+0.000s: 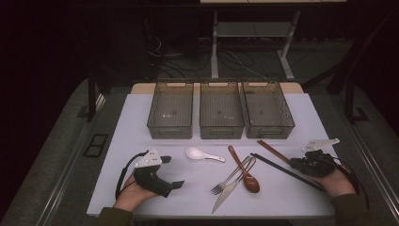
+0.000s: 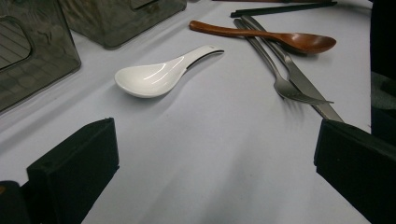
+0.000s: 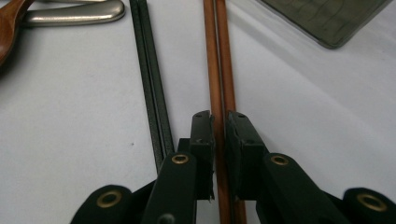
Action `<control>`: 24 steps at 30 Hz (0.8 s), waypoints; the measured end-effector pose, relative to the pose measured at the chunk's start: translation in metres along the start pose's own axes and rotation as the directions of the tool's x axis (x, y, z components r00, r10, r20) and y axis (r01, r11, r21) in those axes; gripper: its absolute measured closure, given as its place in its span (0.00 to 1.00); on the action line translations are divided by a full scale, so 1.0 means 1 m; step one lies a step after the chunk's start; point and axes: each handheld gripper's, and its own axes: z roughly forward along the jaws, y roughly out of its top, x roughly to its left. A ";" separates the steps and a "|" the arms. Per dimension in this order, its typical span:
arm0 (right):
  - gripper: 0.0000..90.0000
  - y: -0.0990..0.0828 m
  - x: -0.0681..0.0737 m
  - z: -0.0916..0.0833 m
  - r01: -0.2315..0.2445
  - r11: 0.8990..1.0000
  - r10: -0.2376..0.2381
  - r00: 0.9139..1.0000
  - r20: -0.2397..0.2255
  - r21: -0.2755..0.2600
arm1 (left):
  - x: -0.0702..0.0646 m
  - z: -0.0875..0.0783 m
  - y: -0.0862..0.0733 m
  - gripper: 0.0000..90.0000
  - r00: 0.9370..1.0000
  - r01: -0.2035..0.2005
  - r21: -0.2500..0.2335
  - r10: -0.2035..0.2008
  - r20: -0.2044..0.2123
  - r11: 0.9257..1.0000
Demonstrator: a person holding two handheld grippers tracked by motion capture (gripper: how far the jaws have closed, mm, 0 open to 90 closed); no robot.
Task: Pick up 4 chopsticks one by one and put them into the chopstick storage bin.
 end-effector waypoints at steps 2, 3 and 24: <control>0.90 0.000 0.000 0.002 0.021 1.000 -0.021 1.000 0.006 0.005 | 0.000 0.000 0.000 0.00 1.000 0.000 -0.001 0.000 0.000 1.000; 0.90 0.000 0.001 0.002 0.016 1.000 -0.016 1.000 0.005 0.013 | 0.000 0.000 0.000 0.00 1.000 0.000 0.001 0.000 0.000 1.000; 0.94 -0.004 0.001 0.006 0.075 0.997 -0.075 0.997 -0.015 0.003 | 0.000 0.001 0.000 0.00 1.000 -0.005 0.005 0.005 0.004 1.000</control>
